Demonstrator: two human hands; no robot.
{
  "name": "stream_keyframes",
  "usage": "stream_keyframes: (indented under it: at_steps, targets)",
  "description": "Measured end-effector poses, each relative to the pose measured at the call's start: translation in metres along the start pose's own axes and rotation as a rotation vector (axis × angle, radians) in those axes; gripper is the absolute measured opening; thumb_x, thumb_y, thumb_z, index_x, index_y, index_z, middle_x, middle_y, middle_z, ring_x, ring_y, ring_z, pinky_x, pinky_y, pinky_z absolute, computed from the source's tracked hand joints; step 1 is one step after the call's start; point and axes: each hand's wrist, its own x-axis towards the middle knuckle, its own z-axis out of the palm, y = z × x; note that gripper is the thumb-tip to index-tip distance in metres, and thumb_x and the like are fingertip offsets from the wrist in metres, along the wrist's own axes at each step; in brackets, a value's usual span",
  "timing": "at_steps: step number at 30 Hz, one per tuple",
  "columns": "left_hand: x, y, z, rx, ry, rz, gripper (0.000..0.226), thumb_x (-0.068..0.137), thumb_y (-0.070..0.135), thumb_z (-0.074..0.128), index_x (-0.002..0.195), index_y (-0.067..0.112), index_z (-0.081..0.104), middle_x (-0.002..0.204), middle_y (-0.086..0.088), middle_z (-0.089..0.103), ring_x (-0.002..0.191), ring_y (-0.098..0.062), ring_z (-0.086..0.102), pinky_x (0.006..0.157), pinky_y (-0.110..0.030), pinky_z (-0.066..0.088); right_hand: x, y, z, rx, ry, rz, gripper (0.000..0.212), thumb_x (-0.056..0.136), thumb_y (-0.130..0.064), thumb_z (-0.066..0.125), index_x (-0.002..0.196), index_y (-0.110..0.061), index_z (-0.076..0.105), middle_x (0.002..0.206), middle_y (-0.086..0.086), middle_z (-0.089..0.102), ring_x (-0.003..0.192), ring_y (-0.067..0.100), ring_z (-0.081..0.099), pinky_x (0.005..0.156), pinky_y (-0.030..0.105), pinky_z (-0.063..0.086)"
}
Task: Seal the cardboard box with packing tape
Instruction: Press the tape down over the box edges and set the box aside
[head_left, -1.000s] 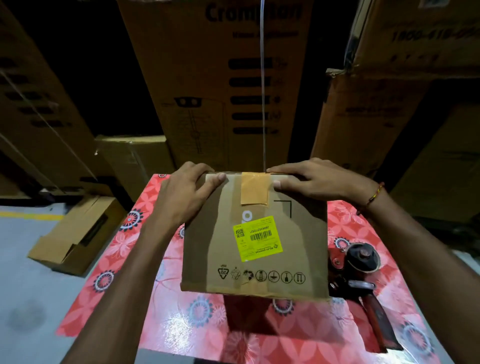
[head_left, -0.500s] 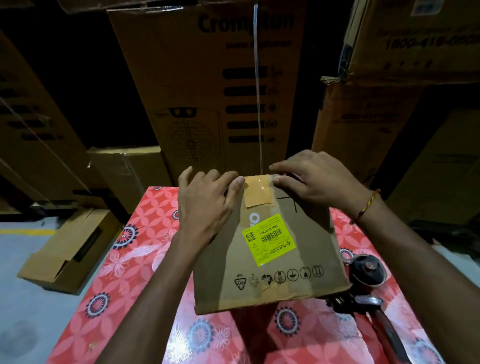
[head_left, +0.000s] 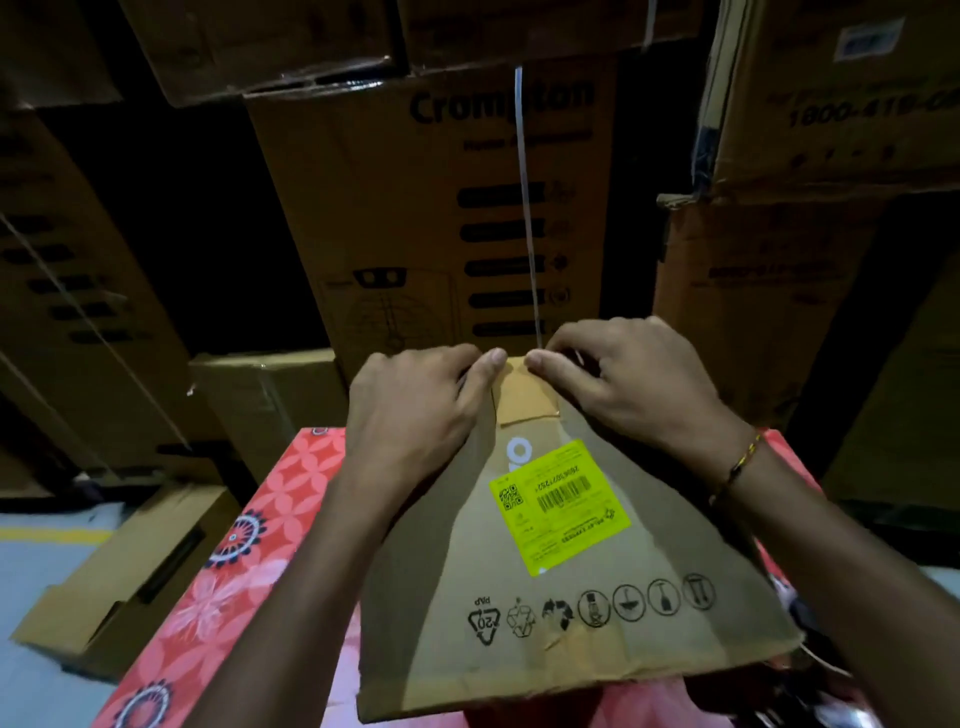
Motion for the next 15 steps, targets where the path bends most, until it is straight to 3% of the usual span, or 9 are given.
stream_keyframes:
  at_steps: [3,8,15]
  targets:
    - [0.000,-0.001,0.002,-0.016,-0.007,-0.038,0.053,0.099,0.063,0.027,0.101,0.031,0.069,0.093,0.001,0.074,0.096,-0.027,0.065,0.072,-0.036,0.036,-0.002,0.002,0.001,0.010,0.033,-0.015,0.048,0.093,-0.067,0.041,0.094,-0.029,0.072,0.072,-0.008,0.063,0.070,0.017,0.056,0.065,0.031,0.031]
    - [-0.010,0.003,-0.007,0.005,-0.033,-0.029,0.051,0.096,0.069,0.028,0.116,0.041,0.065,0.119,-0.001,0.070,0.111,-0.031,0.061,0.075,-0.035,0.038,-0.011,-0.002,-0.006,-0.027,0.039,-0.017,0.051,0.090,-0.073,0.038,0.099,-0.034,0.071,0.092,-0.004,0.072,0.087,0.022,0.066,0.068,0.034,0.051]
    - [-0.073,0.018,-0.025,0.076,0.091,0.076,0.054,0.096,0.071,0.024,0.117,0.037,0.061,0.111,0.004,0.068,0.096,-0.023,0.059,0.068,-0.035,0.035,-0.073,-0.026,-0.025,-0.029,0.149,-0.043,0.045,0.091,-0.070,0.041,0.101,-0.036,0.069,0.091,-0.002,0.070,0.086,0.023,0.066,0.070,0.036,0.054]
